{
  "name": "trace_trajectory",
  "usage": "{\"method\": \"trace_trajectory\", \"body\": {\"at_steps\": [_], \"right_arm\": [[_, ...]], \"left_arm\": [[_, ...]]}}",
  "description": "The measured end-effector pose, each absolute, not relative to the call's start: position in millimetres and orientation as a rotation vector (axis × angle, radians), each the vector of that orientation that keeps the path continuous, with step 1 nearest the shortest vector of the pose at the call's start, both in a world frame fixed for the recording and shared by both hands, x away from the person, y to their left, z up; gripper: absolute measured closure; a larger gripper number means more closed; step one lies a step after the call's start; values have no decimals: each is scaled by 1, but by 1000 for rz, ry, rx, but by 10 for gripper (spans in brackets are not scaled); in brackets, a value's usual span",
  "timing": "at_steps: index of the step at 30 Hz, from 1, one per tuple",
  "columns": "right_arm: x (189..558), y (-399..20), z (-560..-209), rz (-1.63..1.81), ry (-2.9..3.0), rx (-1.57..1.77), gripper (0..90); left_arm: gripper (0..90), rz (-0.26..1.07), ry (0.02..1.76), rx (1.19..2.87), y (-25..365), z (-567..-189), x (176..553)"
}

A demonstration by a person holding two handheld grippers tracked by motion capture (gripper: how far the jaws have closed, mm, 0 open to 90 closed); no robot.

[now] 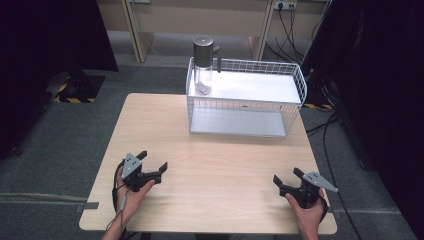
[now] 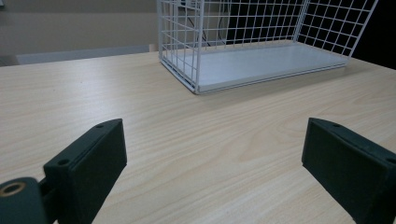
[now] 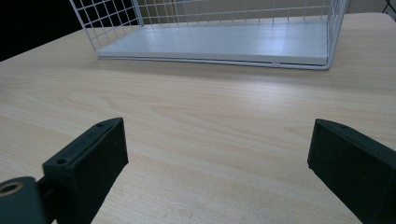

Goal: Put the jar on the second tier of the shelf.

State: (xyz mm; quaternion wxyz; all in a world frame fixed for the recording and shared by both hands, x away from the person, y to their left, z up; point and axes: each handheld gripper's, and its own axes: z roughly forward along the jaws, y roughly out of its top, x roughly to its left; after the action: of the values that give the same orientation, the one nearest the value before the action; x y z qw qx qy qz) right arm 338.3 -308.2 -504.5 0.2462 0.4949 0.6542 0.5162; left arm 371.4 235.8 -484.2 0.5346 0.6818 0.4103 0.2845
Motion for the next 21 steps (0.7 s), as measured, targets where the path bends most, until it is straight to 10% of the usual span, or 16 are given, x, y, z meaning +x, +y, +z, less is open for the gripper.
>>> {"method": "trace_trajectory", "body": {"at_steps": [21], "right_arm": [[338, -308, -505, 1409, 1784, 1350, 51]], "left_arm": [[68, 686, 1001, 1631, 243, -497, 364]]}}
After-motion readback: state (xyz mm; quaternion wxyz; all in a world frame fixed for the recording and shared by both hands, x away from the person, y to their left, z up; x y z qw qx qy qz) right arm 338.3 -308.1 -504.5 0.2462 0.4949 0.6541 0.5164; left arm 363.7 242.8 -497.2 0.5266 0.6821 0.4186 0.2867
